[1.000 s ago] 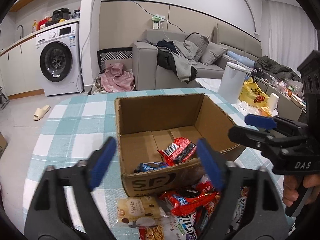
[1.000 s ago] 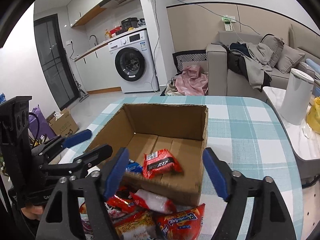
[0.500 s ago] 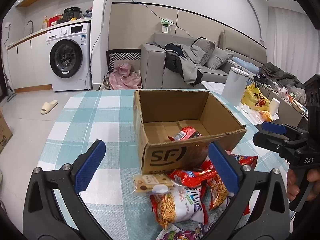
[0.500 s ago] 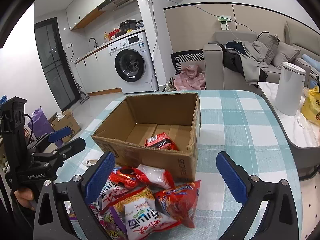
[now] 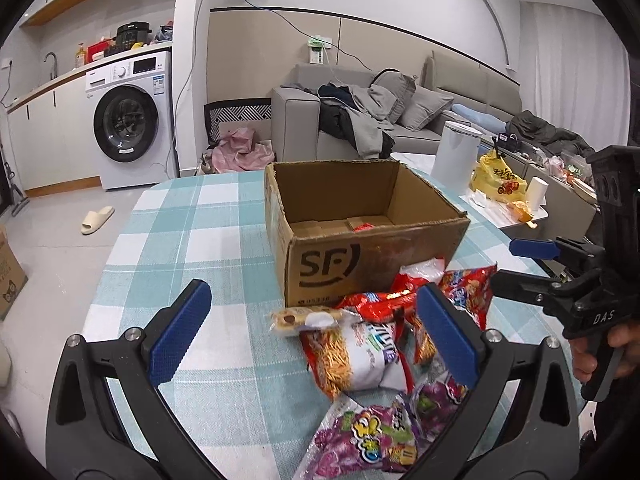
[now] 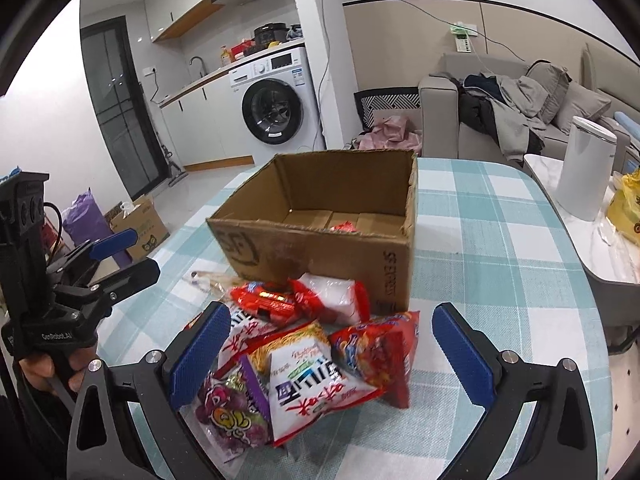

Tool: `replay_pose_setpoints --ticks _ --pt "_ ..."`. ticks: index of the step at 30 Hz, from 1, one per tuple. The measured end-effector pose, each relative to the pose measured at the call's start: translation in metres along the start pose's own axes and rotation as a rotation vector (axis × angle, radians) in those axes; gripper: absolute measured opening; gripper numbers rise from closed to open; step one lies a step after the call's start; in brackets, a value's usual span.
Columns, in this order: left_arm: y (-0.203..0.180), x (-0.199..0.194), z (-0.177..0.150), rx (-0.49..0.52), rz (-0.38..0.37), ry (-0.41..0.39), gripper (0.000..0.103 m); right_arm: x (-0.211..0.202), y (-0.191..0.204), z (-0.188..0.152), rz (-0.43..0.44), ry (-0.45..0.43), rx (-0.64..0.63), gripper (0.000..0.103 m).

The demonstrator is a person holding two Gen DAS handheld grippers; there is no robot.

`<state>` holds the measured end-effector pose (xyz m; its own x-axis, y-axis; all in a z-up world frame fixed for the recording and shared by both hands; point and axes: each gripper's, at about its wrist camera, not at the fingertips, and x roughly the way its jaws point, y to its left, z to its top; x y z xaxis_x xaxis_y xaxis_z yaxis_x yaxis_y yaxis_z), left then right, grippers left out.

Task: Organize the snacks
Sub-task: 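Withdraw both open tools from the box toward the snack pile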

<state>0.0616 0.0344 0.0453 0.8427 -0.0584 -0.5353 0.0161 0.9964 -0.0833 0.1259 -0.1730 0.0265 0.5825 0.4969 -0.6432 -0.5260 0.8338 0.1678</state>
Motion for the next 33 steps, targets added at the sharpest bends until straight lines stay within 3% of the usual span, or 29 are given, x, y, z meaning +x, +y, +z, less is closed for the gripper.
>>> replay_pose_setpoints --ticks 14,33 --pt "0.001 -0.008 -0.029 -0.046 -0.05 0.062 0.102 -0.002 0.006 -0.022 -0.025 0.034 -0.013 0.103" --pt "-0.001 -0.007 -0.059 -0.068 -0.053 0.122 0.102 0.001 0.004 -0.03 -0.056 0.063 -0.007 0.101"
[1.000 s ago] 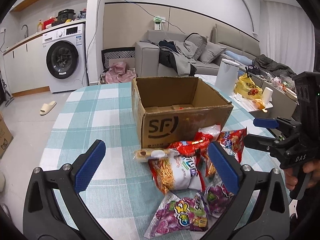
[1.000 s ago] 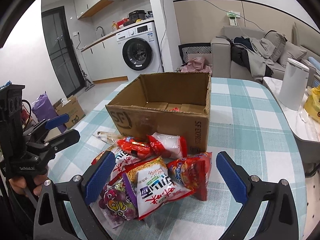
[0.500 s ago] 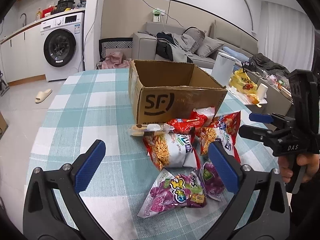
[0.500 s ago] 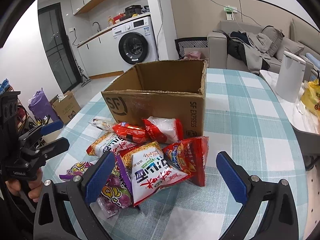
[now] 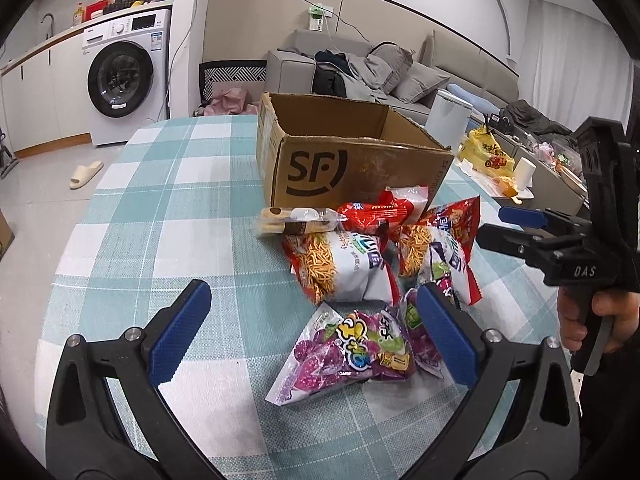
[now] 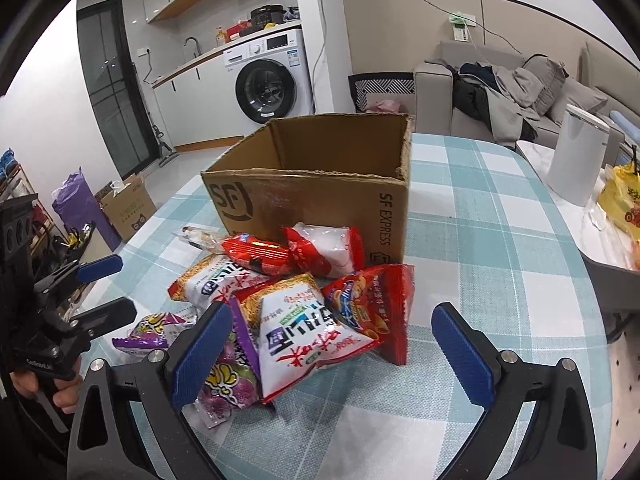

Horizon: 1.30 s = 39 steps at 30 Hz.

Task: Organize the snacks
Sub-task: 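Withdraw both open tools from the box toward the snack pile, then grasp the purple candy bag with the left tool while the right tool grasps the white noodle bag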

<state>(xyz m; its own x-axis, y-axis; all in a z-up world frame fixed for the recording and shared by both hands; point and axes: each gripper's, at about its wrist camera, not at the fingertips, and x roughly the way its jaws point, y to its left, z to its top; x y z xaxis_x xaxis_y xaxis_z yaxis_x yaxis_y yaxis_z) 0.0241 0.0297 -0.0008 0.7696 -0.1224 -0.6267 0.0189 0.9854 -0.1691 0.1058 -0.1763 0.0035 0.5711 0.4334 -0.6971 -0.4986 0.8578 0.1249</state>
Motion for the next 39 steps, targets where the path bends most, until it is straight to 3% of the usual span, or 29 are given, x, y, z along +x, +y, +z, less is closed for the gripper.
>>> replay_pose_setpoints --ticks 13,29,39 --pt "-0.003 0.002 -0.01 0.016 -0.059 0.043 0.102 0.006 0.005 -0.003 0.072 0.024 -0.024 0.079" --pt "-0.001 0.028 -0.02 0.005 -0.07 0.136 0.102 0.039 0.016 -0.007 0.081 0.094 -0.079 0.066" --pt "0.004 0.043 -0.025 -0.003 -0.098 0.177 0.086 0.047 0.012 -0.01 0.103 0.143 -0.1 0.066"
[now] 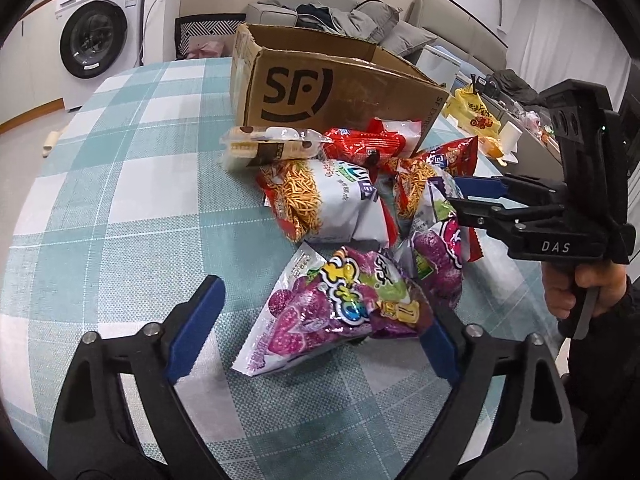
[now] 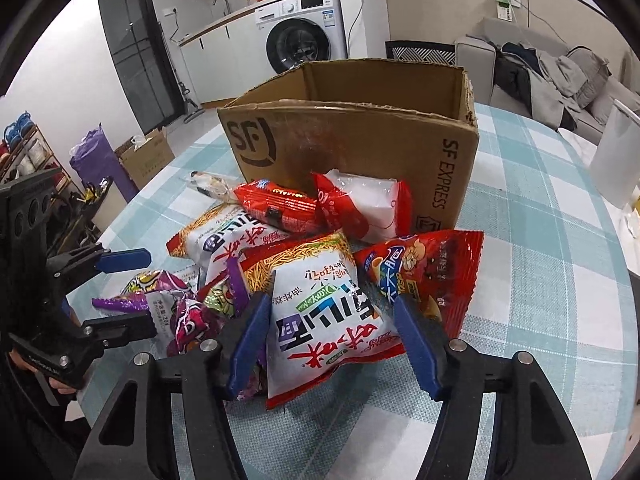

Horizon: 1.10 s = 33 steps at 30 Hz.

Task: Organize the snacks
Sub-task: 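Grasp the purple candy bag with the left tool while the right tool grasps the white noodle bag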

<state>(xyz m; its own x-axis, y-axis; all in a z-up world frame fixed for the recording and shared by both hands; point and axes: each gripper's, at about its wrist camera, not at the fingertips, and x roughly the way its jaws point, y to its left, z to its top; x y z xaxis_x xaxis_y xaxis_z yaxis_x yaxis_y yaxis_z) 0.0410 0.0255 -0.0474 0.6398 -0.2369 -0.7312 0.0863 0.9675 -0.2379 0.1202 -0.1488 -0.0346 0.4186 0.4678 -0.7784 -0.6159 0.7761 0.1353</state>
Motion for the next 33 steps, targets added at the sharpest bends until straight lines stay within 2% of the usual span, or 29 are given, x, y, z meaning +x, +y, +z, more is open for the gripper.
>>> replay_pose_setpoints --ticks 8,15,25,28,29,30,31,33 --pt "-0.003 0.008 -0.001 0.016 -0.04 0.028 0.071 0.006 0.001 -0.005 -0.002 0.061 -0.038 0.066" --pt "-0.005 0.008 -0.002 0.018 -0.044 0.022 0.068 0.005 0.002 -0.011 0.013 0.104 -0.071 0.066" --pt "-0.004 0.014 -0.004 0.008 -0.033 0.032 0.068 0.009 0.001 -0.011 0.032 0.07 -0.039 0.066" --pt "-0.006 0.012 -0.004 0.015 -0.022 0.02 0.065 0.009 0.0 -0.011 0.038 0.062 -0.033 0.064" --pt "-0.006 0.01 -0.003 0.019 -0.021 0.01 0.061 0.008 0.0 -0.011 0.041 0.059 -0.031 0.063" --pt "-0.007 0.008 -0.003 0.023 -0.026 0.001 0.051 0.008 -0.001 -0.011 0.043 0.056 -0.029 0.062" --pt "-0.007 0.008 -0.003 0.025 -0.049 0.002 0.046 0.008 -0.001 -0.011 0.043 0.054 -0.03 0.06" --pt "-0.008 0.008 -0.003 0.03 -0.047 0.002 0.045 0.007 -0.001 -0.011 0.044 0.049 -0.031 0.058"
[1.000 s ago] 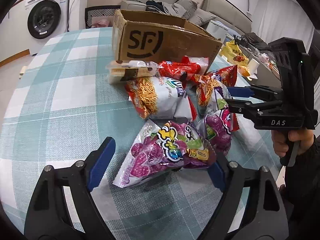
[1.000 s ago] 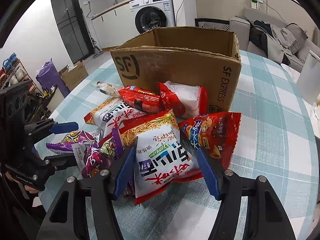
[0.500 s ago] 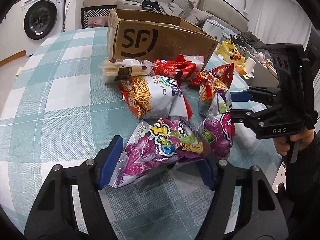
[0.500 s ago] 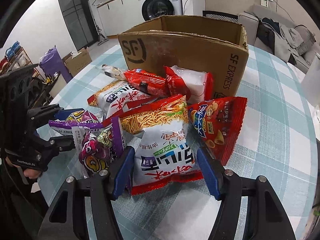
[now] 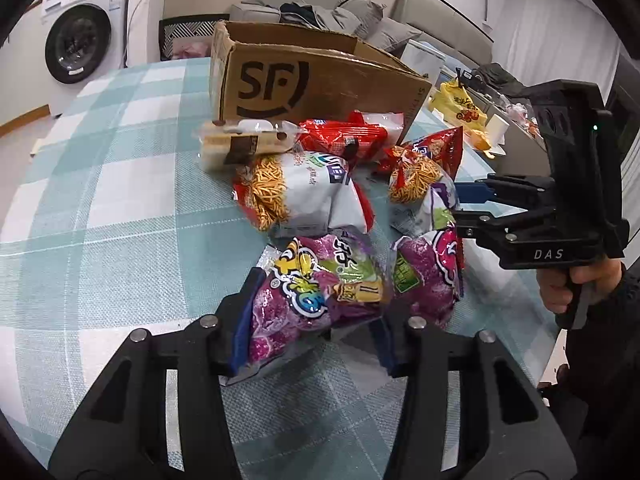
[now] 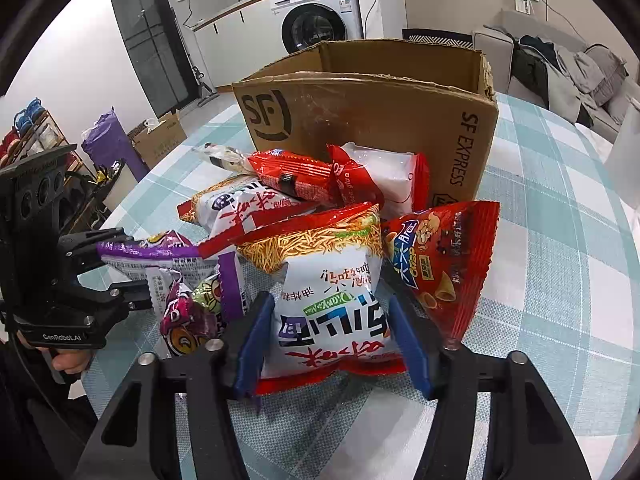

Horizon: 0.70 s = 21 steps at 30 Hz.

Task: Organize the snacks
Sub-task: 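Grasp the purple candy bag with the left tool while the right tool grasps the white noodle bag, then lift both held bags and carry them over the cardboard box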

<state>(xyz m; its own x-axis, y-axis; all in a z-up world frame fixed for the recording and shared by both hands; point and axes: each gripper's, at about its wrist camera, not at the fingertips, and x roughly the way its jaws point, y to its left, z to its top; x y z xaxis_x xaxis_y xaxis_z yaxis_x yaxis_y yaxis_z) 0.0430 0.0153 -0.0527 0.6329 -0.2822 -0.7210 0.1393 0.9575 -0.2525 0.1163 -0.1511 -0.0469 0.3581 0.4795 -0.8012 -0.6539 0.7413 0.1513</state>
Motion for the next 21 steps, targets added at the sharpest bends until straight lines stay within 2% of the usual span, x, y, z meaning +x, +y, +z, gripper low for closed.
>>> replay_pose_setpoints --ticks 9,14,21 --pt "0.0 -0.003 -0.002 0.004 -0.002 -0.015 0.044 0.001 0.004 0.0 0.002 -0.016 -0.011 0.056" --pt "0.001 -0.01 -0.001 -0.002 -0.003 -0.04 0.044 -0.003 0.003 -0.001 0.006 -0.028 -0.002 0.044" --pt "0.005 -0.021 0.003 -0.015 0.003 -0.075 0.043 -0.017 -0.001 0.001 0.017 -0.071 0.013 0.042"
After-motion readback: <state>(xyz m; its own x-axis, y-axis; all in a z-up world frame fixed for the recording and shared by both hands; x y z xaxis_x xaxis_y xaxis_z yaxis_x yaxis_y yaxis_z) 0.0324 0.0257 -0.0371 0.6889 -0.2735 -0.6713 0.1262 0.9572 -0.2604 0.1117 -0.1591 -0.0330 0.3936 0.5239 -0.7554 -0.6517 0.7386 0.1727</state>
